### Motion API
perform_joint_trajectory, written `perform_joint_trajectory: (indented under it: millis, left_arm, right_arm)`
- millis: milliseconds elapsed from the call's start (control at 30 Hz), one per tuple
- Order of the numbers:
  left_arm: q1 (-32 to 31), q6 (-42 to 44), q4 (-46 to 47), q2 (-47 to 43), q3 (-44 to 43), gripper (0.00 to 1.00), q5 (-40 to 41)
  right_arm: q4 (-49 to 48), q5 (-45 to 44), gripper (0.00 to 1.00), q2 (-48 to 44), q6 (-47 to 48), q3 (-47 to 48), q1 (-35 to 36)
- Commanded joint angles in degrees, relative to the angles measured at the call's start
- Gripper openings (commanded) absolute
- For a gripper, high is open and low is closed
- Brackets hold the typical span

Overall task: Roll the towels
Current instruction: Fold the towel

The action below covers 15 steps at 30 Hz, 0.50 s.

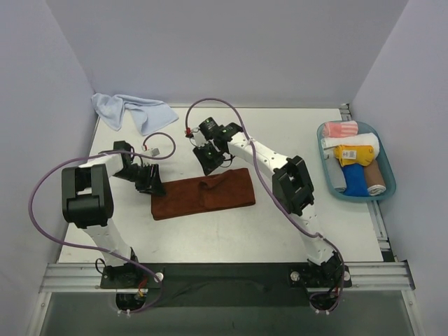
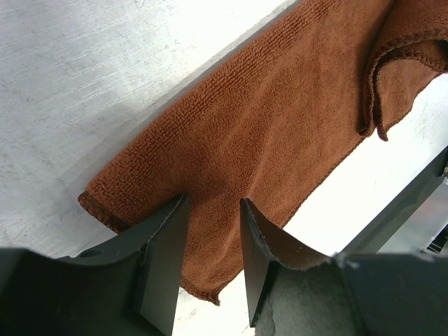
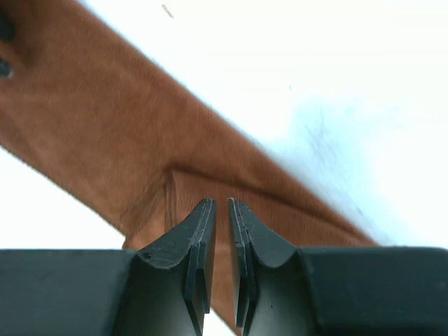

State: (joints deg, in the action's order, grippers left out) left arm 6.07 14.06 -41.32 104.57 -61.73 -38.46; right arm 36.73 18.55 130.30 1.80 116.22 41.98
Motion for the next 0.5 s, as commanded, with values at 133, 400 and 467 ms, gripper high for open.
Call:
perform_joint_trajectory:
  millis: [133, 400, 467]
  left_arm:
    - [0.3, -0.8, 1.2, -0.4, -1.4, 0.46, -2.1]
    - [0.3, -0.8, 1.2, -0.8, -0.8, 0.46, -2.3]
    - [0.3, -0.9, 1.6, -0.7, -0.8, 0.46, -2.3]
  right_arm:
    - [1.5, 1.1, 0.19, 0.0, -1.0, 0.2, -0.1]
    - [0.9, 2.1, 0.29, -17.3, 0.0, -14.5, -1.7]
    - [0.8, 1.3, 0.29, -17.9, 0.3, -16.7, -1.6]
